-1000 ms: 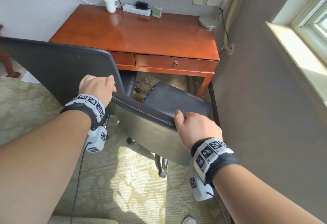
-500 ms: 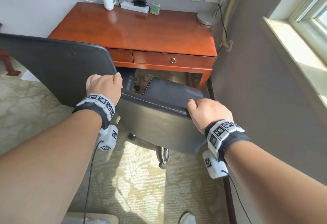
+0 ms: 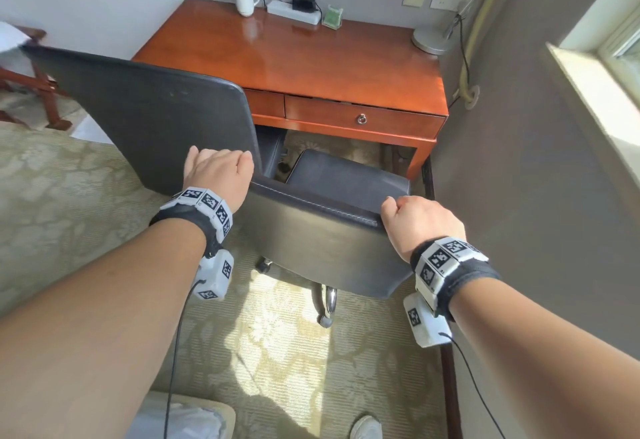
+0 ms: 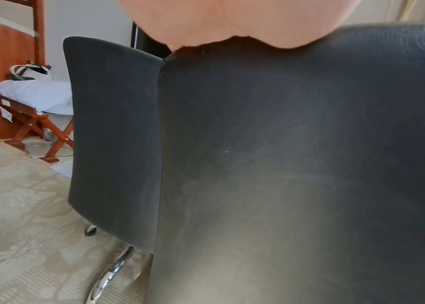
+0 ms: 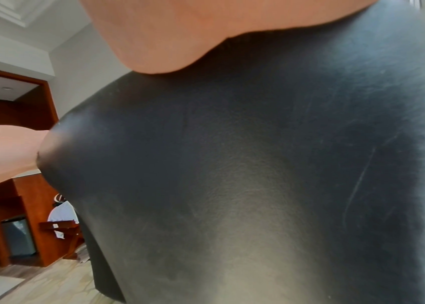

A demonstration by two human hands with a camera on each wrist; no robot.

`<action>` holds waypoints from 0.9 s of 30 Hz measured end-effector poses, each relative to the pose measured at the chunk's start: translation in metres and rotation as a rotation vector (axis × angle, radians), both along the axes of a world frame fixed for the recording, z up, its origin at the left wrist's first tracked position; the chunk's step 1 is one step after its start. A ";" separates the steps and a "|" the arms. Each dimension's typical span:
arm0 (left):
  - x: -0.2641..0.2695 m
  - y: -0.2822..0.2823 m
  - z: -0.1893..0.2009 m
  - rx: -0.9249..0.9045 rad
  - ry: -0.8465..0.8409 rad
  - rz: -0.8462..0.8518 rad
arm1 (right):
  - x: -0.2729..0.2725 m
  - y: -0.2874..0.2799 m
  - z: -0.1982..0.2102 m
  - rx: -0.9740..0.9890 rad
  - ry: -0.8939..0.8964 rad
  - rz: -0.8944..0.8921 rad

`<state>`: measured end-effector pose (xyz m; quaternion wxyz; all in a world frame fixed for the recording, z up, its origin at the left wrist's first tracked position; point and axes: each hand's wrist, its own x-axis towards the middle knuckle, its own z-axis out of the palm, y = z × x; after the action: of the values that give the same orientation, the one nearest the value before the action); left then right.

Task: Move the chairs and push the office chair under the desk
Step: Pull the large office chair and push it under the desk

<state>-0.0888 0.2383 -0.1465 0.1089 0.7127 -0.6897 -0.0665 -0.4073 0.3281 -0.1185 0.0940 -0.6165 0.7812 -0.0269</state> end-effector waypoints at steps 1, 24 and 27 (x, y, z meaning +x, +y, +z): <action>0.006 -0.002 0.001 0.007 0.002 0.006 | 0.006 -0.002 0.000 -0.002 0.007 0.009; -0.060 0.026 -0.012 -0.230 0.028 0.074 | -0.082 -0.058 0.005 -0.096 0.043 0.126; -0.074 0.032 -0.014 -0.242 0.017 0.066 | -0.098 -0.061 0.004 -0.075 0.023 0.130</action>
<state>-0.1627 0.2705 -0.1600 0.2020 0.7161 -0.6679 0.0150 -0.5055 0.2676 -0.1145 0.0632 -0.6693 0.7391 -0.0429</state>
